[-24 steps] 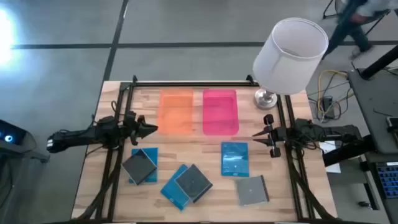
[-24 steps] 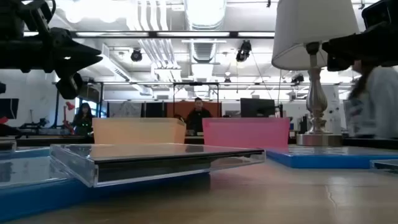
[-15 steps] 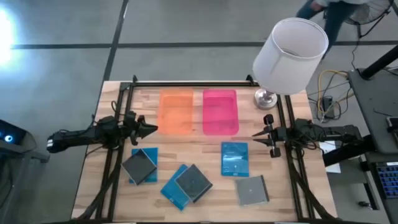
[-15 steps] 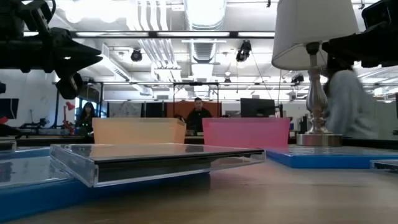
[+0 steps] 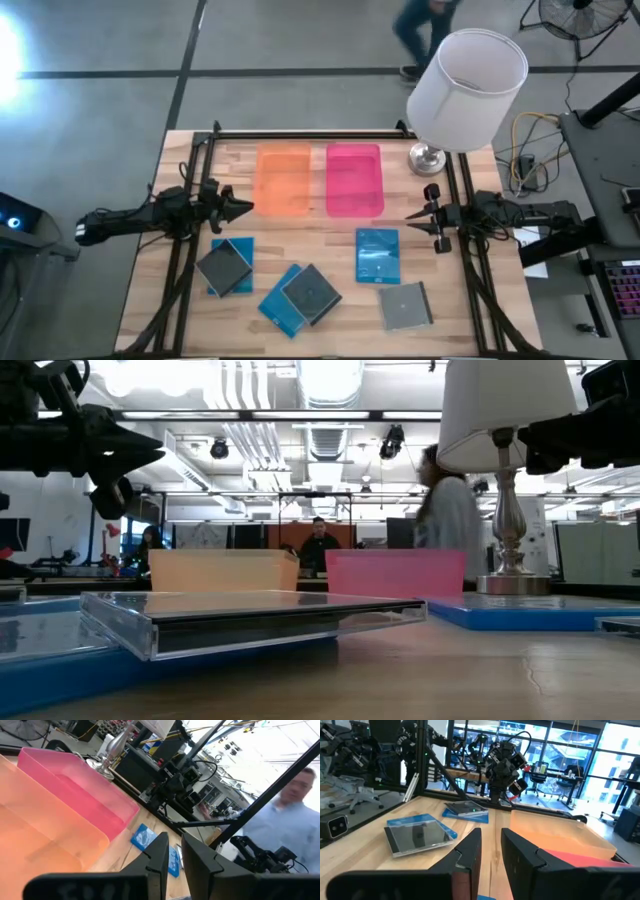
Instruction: Pick & place jewel cases by type
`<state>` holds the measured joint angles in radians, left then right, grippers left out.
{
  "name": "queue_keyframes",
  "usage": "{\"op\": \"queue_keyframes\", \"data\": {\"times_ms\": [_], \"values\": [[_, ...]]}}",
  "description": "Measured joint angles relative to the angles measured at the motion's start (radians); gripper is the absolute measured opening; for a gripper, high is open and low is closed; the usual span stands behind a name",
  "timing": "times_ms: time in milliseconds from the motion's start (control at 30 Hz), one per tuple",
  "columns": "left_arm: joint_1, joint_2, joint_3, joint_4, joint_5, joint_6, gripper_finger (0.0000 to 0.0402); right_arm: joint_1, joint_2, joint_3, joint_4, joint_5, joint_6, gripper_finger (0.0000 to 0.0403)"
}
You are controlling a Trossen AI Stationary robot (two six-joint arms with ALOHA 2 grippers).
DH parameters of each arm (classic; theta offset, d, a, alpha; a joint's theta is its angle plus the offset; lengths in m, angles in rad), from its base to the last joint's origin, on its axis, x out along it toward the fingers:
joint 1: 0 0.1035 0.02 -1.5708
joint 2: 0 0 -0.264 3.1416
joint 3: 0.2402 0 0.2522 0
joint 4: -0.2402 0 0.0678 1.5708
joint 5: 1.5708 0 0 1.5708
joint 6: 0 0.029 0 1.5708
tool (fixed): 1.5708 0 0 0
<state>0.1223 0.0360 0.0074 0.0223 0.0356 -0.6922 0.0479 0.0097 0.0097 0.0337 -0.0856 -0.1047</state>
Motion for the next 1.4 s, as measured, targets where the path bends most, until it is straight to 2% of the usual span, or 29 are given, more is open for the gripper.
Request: {"op": "queue_keyframes", "data": {"times_ms": [867, 967, 1033, 1267, 1400], "values": [[-0.001, 0.0, 0.0, 0.0, 0.0, 0.0, 0.0035, 0.0, 0.0, 0.0, 0.0, 0.001, -0.007, 0.0068], [0.0, 0.0, 0.0, 0.0, 0.0, 0.0, 0.0035, 0.0, 0.0, 0.0, 0.002, 0.053, -0.052, 0.0068], [0.0, 0.0, 0.0, 0.0, 0.0, 0.0, 0.0035, 0.0, 0.0, 0.0, 0.007, 0.085, -0.019, 0.0068], [0.0, 0.0, 0.0, 0.0, 0.0, 0.0, 0.0035, 0.0, 0.0, 0.0, 0.017, 0.087, 0.177, 0.0068], [0.0, 0.0, 0.0, 0.003, -0.005, 0.007, 0.0035, 0.0, 0.001, 0.0, 0.142, 0.09, 0.251, 0.0068]]}}
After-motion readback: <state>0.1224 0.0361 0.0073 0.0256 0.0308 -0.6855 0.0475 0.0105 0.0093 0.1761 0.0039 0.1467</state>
